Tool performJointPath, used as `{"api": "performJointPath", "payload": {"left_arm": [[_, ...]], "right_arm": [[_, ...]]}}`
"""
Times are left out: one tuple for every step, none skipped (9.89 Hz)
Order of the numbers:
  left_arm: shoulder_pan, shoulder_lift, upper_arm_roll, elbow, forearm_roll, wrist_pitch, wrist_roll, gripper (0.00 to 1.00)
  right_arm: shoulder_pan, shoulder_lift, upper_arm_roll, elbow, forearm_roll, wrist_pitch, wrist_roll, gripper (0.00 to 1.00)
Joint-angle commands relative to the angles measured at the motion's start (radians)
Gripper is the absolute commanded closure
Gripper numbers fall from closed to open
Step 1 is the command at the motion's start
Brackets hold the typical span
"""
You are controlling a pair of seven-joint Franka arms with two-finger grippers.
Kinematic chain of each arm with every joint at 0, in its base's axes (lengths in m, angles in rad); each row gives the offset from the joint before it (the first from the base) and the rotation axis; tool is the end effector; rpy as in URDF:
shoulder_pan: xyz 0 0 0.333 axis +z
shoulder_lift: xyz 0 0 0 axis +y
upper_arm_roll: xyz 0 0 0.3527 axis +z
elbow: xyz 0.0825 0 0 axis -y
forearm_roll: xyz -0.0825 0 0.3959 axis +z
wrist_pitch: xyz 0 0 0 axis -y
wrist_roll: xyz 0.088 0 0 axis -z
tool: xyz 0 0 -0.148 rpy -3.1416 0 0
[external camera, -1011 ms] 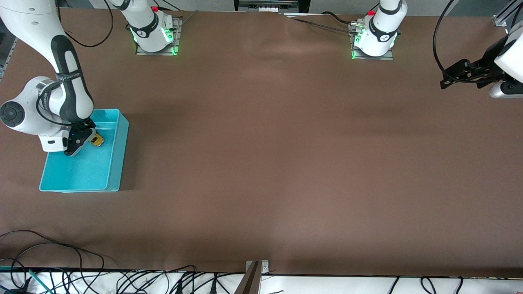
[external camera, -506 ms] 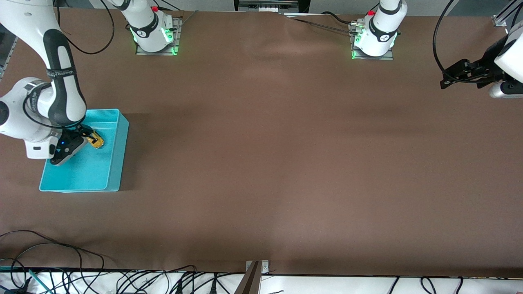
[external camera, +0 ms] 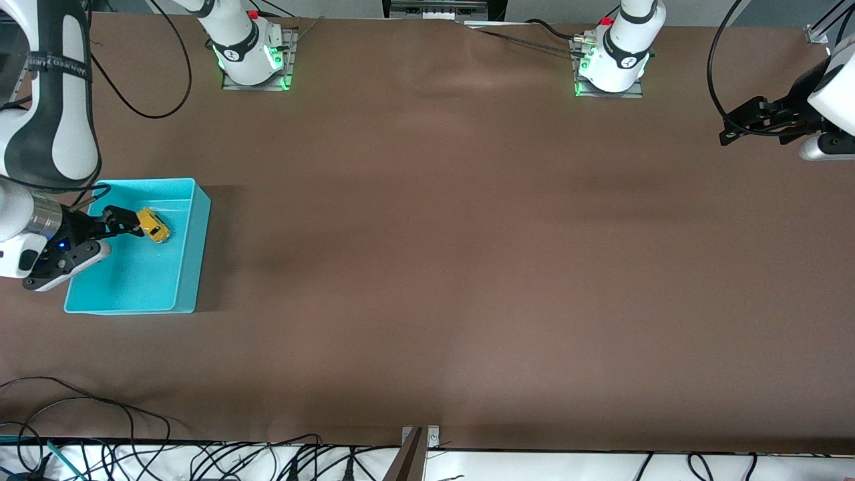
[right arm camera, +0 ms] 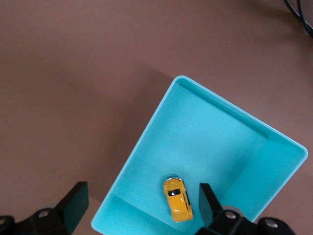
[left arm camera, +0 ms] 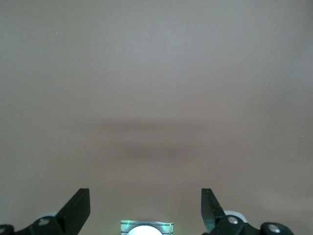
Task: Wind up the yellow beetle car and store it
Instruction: 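Open the right gripper to release the car inside the bin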
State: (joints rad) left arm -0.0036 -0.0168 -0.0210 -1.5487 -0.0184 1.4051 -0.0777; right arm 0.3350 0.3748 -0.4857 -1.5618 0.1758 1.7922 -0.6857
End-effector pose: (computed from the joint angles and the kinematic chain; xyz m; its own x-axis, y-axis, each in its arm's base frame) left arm 0.5373 -0.0163 0.6270 0.9906 0.0503 -0.1275 0.0517 -0.9986 0.0082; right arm 0.6678 -0.0422 0.4307 0.8698 0.4868 -0.0800 0.4834 -0.8734 -0.0590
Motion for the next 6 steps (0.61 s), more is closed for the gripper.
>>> {"api": "performJointPath", "payload": {"left_arm": [[0.001, 0.001, 0.001, 0.012, -0.021, -0.006, -0.010, 0.00], [0.001, 0.001, 0.000, 0.012, -0.021, -0.006, -0.011, 0.00], [-0.001, 0.001, 0.000, 0.012, -0.021, -0.008, -0.011, 0.00], [-0.003, 0.001, -0.002, 0.012, -0.021, -0.008, -0.011, 0.00], [-0.003, 0.001, -0.002, 0.012, -0.021, -0.008, -0.011, 0.00], [0.000, 0.001, -0.002, 0.012, -0.021, -0.011, -0.011, 0.00]], "right_arm": [[0.064, 0.015, -0.002, 0.136, 0.008, -0.198, 0.257, 0.00], [0.102, -0.005, -0.002, 0.152, 0.007, -0.226, 0.323, 0.00], [0.130, -0.031, -0.002, 0.152, -0.001, -0.228, 0.346, 0.00], [0.136, -0.045, -0.002, 0.152, -0.001, -0.229, 0.347, 0.00], [0.136, -0.056, -0.004, 0.152, 0.001, -0.247, 0.348, 0.00], [0.136, -0.063, -0.007, 0.152, 0.001, -0.254, 0.348, 0.00]]}}
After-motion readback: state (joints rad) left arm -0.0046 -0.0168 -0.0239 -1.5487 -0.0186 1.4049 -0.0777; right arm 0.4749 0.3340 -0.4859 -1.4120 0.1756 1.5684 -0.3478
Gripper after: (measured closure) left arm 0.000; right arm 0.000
